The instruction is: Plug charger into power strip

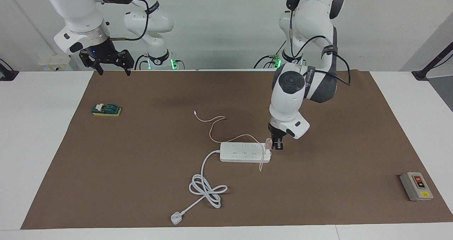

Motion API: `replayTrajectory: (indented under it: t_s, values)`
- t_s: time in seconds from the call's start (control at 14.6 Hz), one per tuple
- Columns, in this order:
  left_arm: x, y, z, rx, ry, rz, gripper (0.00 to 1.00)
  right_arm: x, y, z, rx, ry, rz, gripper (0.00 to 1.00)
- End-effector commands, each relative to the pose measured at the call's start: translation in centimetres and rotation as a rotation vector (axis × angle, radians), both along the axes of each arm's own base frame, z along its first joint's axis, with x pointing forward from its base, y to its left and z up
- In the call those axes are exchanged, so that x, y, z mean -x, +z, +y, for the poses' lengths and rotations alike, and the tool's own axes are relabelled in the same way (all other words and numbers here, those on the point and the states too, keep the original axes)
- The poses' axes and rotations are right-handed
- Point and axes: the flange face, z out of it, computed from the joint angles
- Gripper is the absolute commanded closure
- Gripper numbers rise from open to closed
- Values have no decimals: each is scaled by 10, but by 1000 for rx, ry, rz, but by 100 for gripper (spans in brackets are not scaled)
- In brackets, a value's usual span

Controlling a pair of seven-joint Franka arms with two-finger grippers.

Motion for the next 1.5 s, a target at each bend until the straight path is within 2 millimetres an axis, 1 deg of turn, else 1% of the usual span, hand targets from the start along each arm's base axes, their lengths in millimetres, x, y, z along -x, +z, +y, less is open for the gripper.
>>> replayTrajectory:
  t_s: [0.0,0.07,0.14,0.2,0.34,0.48,0.55,0.61,0.68,0.75,0.82,0.89,0.96,1.09,1.23,1.43]
  values:
    - [-1,25,-54,30,34,-16,100,4,4,-2,1,18,-3,0]
    - [3,19,-71,28,52,-14,100,4,3,-2,1,18,-2,0]
    - [10,21,-89,37,55,-23,100,4,3,-2,1,18,-2,0]
    - [9,28,-99,51,64,-38,100,4,4,-2,1,18,-3,0]
    - [7,29,-101,59,78,-43,100,4,4,-1,0,24,-3,0]
    - [1,33,-88,53,89,-48,100,4,4,1,0,27,-1,0]
    - [-11,20,-65,29,116,-35,100,4,4,2,0,31,-1,0]
    - [-19,18,-44,6,126,-47,100,4,4,4,0,35,-3,0]
    - [-17,10,-37,-7,94,-39,100,4,4,5,0,36,-3,0]
    - [-14,7,-28,-11,63,-33,100,4,4,5,0,36,-3,0]
    - [-10,-8,-13,-26,54,-15,100,4,4,6,0,36,-5,0]
    - [-4,-16,-2,-35,36,-7,100,4,4,7,-1,38,-5,0]
    - [2,-27,5,-43,16,5,100,4,4,7,-1,39,-3,0]
    - [8,-39,20,-55,14,22,100,4,4,10,0,45,-3,0]
    - [16,-46,22,-64,0,41,100,4,4,9,0,44,-3,0]
    - [22,-51,26,-74,-3,55,100,5,5,10,0,45,-3,0]
